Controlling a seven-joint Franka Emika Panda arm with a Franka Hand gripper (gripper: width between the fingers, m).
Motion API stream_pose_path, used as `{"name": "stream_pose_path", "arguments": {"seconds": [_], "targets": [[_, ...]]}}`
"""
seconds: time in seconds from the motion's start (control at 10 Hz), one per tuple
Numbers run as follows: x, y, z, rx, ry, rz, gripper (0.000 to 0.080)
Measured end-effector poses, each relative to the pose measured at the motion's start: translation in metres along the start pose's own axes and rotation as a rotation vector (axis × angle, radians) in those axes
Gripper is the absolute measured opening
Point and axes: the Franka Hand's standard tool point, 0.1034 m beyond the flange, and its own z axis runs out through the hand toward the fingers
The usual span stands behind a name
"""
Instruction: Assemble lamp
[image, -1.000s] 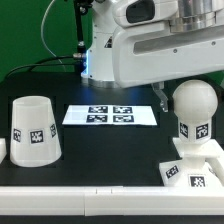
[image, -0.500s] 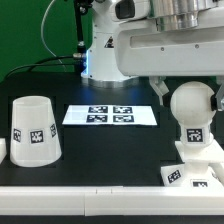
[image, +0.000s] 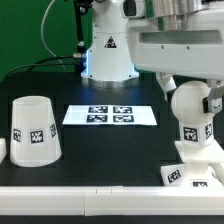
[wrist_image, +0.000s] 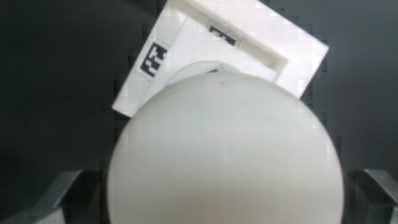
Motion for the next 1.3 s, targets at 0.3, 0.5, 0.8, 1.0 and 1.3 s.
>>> {"name": "stream_pose_path", "arguments": {"seconds": [0.3, 0.5, 0.8, 1.0, 1.3], "targets": [[-0.009, -0.002, 0.002, 0.012, -0.018, 0.44, 0.057], [-0.018, -0.009, 0.004, 0.026, -0.028, 0.597, 0.0571], [-0.022, -0.007, 0.004, 0.005, -0.04, 0.418, 0.0684], [-0.021, -0.004, 0.002, -0.01, -0.054, 0.05, 0.0697], [-0.029, -0.001, 0.004, -0.048, -0.063, -0.292, 0.0698]]}}
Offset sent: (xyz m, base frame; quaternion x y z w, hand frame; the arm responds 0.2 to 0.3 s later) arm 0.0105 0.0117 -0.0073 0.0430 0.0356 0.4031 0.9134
